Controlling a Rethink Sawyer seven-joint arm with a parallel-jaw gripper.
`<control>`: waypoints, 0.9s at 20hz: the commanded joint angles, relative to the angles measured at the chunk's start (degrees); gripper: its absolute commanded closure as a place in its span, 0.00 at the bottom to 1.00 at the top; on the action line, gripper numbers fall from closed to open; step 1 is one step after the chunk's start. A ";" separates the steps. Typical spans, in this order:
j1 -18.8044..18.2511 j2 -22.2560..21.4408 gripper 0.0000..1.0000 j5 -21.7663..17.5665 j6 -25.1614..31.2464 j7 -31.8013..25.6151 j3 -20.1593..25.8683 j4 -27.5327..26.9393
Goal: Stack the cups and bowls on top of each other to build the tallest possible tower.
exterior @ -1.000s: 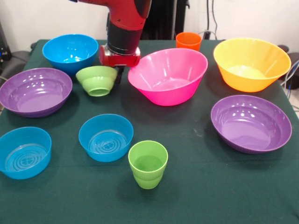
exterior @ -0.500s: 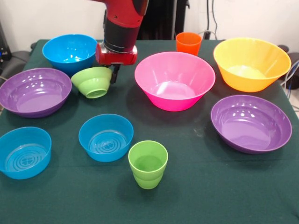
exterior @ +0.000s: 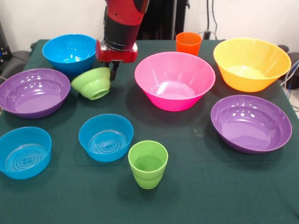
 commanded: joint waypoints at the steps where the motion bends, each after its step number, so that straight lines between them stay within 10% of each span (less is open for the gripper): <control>1: 4.57 -4.36 1.00 3.81 14.00 2.16 4.72 -1.31; 18: 11.78 -9.39 1.00 7.94 35.36 3.74 3.40 -8.04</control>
